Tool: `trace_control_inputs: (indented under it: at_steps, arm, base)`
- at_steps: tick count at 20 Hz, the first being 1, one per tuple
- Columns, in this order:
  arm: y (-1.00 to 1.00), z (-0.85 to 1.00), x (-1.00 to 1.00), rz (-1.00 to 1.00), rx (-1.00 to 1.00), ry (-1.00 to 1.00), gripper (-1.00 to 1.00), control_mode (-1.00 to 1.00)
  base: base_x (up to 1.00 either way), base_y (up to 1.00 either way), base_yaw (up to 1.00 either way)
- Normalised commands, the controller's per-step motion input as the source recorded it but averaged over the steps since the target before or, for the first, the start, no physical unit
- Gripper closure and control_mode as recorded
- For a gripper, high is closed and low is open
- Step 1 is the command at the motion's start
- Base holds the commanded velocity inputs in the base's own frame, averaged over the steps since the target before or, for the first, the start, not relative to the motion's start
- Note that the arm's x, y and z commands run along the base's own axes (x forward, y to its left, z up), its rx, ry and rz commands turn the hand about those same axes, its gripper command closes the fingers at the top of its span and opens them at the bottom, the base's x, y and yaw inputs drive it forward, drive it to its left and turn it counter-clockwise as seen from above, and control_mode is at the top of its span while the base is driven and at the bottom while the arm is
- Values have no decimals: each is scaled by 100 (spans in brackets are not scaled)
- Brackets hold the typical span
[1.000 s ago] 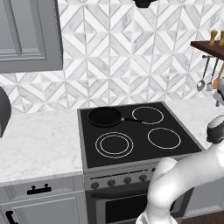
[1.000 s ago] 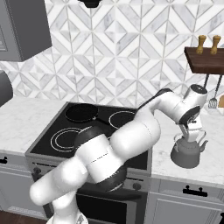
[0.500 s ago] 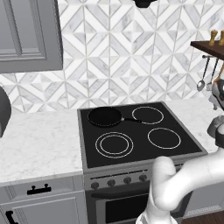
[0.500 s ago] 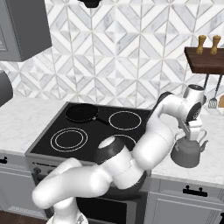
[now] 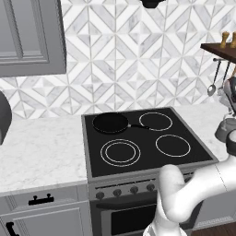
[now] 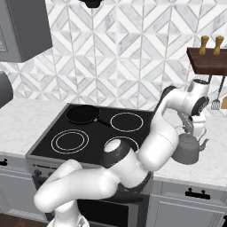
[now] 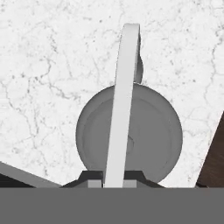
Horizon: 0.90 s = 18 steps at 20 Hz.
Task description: Pick the kettle from the counter and place it on a stove burner. Then turn the burner on.
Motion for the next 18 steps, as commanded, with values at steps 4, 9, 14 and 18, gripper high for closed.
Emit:
trace_control_inputs:
  at_steps: [4, 9, 14, 18]
  arm:
    - [81, 57, -1, 0, 0, -12, 100, -100]
    - [100, 49, -6, 0, -6, -8, 100, -100]
    - [100, 22, -15, 0, -6, -9, 100, -100]
    - [100, 8, -6, 0, 0, -12, 100, -100]
  base:
    - [0, 0, 0]
    - [0, 0, 0]
    - [0, 0, 0]
    - [0, 0, 0]
